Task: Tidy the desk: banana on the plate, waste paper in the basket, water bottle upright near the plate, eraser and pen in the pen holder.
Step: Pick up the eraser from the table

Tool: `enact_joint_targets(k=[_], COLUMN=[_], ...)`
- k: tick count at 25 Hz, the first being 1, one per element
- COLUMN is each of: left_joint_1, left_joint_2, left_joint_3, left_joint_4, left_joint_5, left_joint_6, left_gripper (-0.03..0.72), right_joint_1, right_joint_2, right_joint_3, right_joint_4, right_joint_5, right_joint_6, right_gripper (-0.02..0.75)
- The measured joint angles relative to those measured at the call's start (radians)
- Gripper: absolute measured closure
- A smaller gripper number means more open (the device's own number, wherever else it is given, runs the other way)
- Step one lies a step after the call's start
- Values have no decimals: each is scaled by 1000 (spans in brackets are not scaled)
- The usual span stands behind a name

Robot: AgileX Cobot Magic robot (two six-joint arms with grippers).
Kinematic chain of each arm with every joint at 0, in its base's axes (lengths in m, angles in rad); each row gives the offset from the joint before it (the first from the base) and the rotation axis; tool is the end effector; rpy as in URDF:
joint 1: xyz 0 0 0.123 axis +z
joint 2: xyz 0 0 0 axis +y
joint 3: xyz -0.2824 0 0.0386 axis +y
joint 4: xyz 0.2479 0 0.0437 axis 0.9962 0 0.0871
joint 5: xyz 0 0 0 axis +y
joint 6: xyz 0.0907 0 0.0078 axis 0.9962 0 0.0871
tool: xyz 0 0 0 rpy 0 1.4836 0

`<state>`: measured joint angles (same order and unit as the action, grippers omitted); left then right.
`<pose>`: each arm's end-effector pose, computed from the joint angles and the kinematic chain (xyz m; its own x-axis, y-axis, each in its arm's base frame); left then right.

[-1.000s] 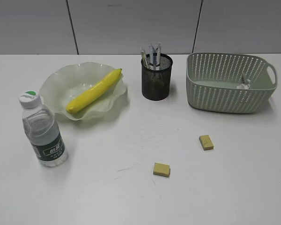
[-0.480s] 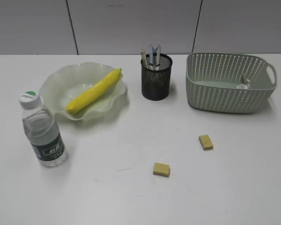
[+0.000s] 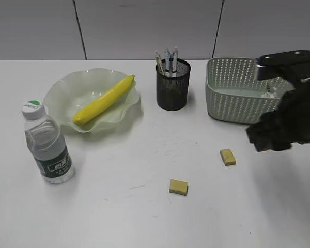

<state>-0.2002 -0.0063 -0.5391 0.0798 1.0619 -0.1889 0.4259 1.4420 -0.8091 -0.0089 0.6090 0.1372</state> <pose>-0.0093 0.0084 0.2880 -0.4225 -0.0663 -0.9039 0.0740 0.9915 -0.1074 0.2410 0.1088 0.2133 -0.8792 -0.2566 -0.4014 -0.2999 0.9528 0.0477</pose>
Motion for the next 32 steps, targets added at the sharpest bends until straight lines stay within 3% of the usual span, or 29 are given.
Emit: enact_joint_targets(k=[9, 18, 20, 22, 27, 32], left_joint_1=[61, 61, 61, 61, 61, 61], left_joint_2=[0, 0, 0, 0, 0, 0], left_joint_3=[0, 0, 0, 0, 0, 0], left_joint_4=[1, 2, 2, 2, 2, 2], left_joint_5=[0, 0, 0, 0, 0, 0], left_joint_6=[1, 1, 1, 1, 1, 1], left_gripper=[202, 214, 224, 228, 244, 253], right_joint_1=[0, 0, 0, 0, 1, 1], right_joint_2=[391, 558, 567, 568, 489, 325], right_joint_3=[-249, -285, -287, -288, -286, -322], right_joint_4=[9, 15, 23, 28, 60, 143], right_joint_5=[-18, -27, -31, -32, -53, -246], right_joint_6=[1, 1, 1, 1, -51, -170], right_gripper=[323, 323, 372, 517, 525, 525])
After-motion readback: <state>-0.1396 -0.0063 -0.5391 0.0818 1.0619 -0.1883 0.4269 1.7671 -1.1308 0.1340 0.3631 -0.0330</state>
